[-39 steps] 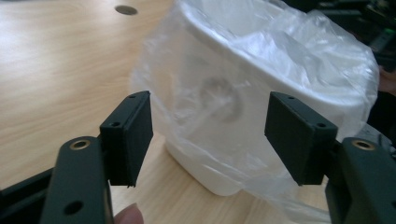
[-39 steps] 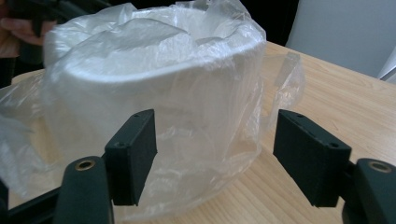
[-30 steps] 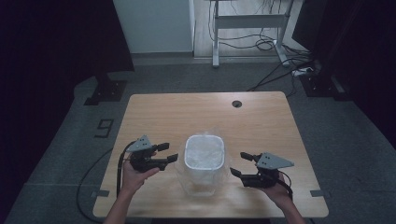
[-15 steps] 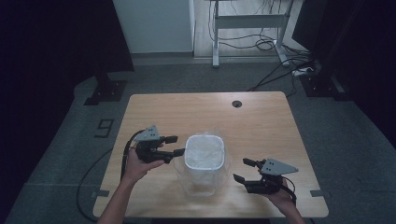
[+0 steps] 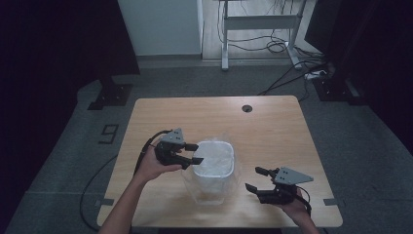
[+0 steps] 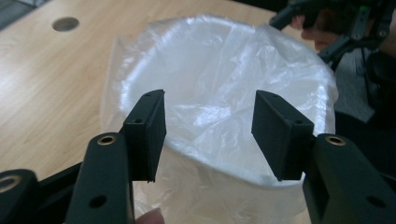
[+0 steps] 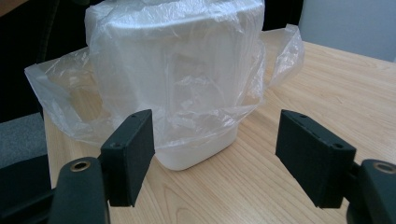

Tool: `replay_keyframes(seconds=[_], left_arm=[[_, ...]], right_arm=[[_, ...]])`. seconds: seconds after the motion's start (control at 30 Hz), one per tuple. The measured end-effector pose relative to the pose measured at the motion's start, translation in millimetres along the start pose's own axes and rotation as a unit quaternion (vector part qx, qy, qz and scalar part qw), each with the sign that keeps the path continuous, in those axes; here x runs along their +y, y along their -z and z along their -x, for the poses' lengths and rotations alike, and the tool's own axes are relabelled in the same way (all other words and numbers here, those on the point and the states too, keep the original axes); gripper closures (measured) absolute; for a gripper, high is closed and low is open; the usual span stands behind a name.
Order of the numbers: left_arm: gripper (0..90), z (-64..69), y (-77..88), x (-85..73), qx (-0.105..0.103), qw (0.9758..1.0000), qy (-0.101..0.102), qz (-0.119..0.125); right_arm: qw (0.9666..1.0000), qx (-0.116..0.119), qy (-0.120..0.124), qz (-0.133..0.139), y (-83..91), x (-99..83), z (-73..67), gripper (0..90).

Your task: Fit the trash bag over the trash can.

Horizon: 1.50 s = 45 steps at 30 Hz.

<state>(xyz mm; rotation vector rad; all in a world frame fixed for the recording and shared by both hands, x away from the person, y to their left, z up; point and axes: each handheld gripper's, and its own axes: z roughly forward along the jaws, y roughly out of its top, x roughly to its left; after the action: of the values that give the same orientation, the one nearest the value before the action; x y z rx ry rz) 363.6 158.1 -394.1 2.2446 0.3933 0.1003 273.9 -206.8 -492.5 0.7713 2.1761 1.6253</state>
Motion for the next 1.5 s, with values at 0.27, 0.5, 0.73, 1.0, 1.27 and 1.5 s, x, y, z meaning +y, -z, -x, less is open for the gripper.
replay_keyframes(seconds=[0.27,0.5,0.73,1.0,1.27,1.5], left_arm=[[45.8,0.2,-9.7,11.6,-0.013,0.9992,-0.016,-0.034],[48.3,-0.8,-22.4,18.4,-0.024,0.9962,-0.028,-0.079],[48.3,-0.9,-34.6,22.8,-0.027,0.9922,-0.032,-0.118],[46.7,-1.3,-43.8,28.1,-0.022,0.9885,-0.028,-0.147],[45.2,0.4,-51.2,34.3,-0.011,0.9850,-0.028,-0.170],[45.2,6.3,-56.5,38.9,0.004,0.9803,-0.036,-0.194]], right_arm=[[1.0000,0.001,-0.001,-0.001,-1.8,-1.3,-0.7,28.1],[1.0000,0.002,-0.002,-0.003,-2.5,-2.9,-0.5,28.2],[1.0000,0.003,0.000,-0.004,-2.6,-3.0,-0.5,28.3],[1.0000,0.002,-0.001,-0.005,-3.3,-3.5,-0.1,28.2],[1.0000,0.002,-0.001,-0.006,-3.7,-4.3,-0.3,28.2],[1.0000,0.003,0.000,-0.006,-4.2,-4.2,-0.5,28.2]])
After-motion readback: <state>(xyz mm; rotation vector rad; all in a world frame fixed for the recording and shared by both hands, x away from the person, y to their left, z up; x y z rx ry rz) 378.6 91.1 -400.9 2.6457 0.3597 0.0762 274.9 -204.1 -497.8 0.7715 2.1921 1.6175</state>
